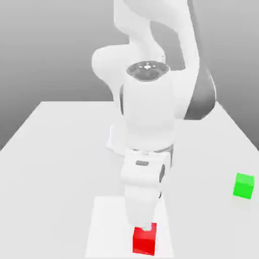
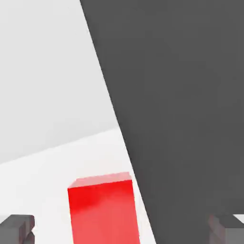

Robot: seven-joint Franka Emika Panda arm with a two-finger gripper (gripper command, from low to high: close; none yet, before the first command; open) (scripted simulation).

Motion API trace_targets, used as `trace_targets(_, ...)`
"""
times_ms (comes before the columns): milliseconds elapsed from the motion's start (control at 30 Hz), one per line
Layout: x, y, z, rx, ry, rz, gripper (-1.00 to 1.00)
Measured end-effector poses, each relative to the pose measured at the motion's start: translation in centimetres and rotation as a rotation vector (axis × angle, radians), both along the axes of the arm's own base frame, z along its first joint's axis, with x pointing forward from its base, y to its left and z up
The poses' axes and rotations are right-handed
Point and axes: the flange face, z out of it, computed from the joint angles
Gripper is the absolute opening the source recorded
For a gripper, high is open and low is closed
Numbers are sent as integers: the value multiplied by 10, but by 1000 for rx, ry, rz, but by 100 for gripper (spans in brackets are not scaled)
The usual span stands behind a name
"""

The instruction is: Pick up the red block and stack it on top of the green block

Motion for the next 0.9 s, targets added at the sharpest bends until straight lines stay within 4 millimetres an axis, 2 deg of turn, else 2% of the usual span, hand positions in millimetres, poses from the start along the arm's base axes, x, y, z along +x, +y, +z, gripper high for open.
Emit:
trace_targets(167, -1, -1, -55, -14, 7, 27, 0)
trace_targets(200, -2, -1, -64, -13, 8, 26, -100)
trace_targets(433, -2, -1, -65, -13, 10, 27, -100)
trace_targets(600, -2, -1, -16, -14, 10, 27, -100)
trace_targets(633, -4, 8, -9, -11, 13, 44, -100)
trace_targets(767, -35, 107, 3, -1, 26, 256, -100)
trace_targets(833, -61, 157, 8, 0, 29, 374, -100)
trace_targets(900, -101, 215, 15, -2, 28, 526, -100)
